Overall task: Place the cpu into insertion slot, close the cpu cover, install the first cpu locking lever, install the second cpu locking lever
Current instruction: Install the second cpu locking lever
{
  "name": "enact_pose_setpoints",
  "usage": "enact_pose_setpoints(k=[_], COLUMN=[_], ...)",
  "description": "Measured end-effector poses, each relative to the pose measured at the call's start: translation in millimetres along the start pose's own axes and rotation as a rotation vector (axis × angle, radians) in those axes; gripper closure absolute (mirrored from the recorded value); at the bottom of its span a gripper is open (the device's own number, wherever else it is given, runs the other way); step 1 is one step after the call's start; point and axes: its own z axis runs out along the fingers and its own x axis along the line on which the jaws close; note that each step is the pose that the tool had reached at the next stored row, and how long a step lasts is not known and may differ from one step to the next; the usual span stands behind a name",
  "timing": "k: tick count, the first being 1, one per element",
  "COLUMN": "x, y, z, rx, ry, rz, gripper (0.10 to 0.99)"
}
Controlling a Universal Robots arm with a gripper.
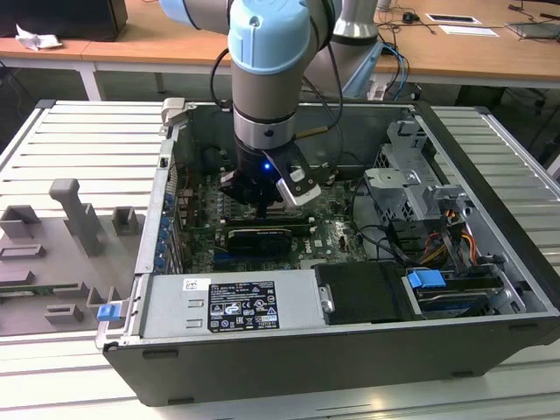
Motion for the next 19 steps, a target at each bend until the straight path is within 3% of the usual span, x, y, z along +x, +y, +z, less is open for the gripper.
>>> enact_pose_setpoints(k=[1,4,8,12,16,19], x=[2.2,7.5,14.1,14.3,14.8,15.3], y=[-1.5,-3.6,-8.3,-9.8,-11.2,-11.5], z=[0.0,-0.3,1.0,3.8,7.1,9.2], rx=[-0.013,-0.033,-0.053,-0.075,-0.088,-0.104], ry=[-0.0009,-0.0025,-0.005,-0.0061,-0.0067,-0.0076], rz=[-0.001,-0.002,-0.002,-0.002,-0.002,-0.002], gripper=[0.98,0.98,0.98,0.98,0.98,0.98])
